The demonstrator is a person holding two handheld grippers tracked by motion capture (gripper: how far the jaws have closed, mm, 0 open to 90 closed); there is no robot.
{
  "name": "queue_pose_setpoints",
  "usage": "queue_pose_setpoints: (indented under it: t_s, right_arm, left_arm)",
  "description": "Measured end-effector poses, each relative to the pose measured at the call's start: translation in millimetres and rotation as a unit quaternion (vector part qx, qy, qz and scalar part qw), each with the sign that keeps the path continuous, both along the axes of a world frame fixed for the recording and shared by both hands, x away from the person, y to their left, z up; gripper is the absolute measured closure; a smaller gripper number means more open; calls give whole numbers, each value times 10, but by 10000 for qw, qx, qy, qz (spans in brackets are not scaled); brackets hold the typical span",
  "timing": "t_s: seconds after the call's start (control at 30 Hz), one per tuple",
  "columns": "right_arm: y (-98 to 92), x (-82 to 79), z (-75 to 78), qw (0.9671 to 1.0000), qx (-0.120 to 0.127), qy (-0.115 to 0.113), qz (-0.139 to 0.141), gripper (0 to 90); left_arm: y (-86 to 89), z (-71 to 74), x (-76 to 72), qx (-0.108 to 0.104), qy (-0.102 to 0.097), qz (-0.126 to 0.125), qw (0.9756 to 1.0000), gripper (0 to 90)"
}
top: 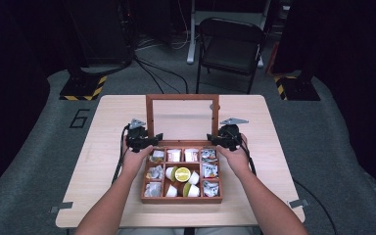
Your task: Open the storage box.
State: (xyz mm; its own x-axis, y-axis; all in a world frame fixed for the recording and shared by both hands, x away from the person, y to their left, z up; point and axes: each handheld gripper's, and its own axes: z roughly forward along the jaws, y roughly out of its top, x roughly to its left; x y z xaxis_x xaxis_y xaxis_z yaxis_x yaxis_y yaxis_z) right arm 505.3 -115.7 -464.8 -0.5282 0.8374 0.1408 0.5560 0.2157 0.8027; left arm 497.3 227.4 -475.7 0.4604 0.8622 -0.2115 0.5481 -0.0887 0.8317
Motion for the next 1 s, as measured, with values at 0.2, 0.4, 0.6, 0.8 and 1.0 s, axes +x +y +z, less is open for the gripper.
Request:
queue_pose_setpoints:
  t_s: [0.2, 0.4, 0.6, 0.8, 1.0]
  right_arm:
    - [-2, 28, -21, 9999, 82, 116, -71, 515]
    - [-11, 57, -47, 9998, 110, 149, -83, 506]
    - [-20, 80, -68, 9994, 185, 249, -130, 503]
    - [-28, 103, -82, 9987, 280, 381, -184, 502]
    - [-37, 129, -104, 9975, 387, 541, -244, 497]
  left_arm:
    - [12, -26, 23, -25, 92, -4, 10000, 388]
    - [22, -57, 50, -117, 232, 56, 9996, 386]
    - [34, -85, 74, -238, 326, 83, 9992, 385]
    - [37, -104, 89, -315, 425, 143, 9985, 383]
    - [27, -122, 101, -288, 448, 197, 9984, 368]
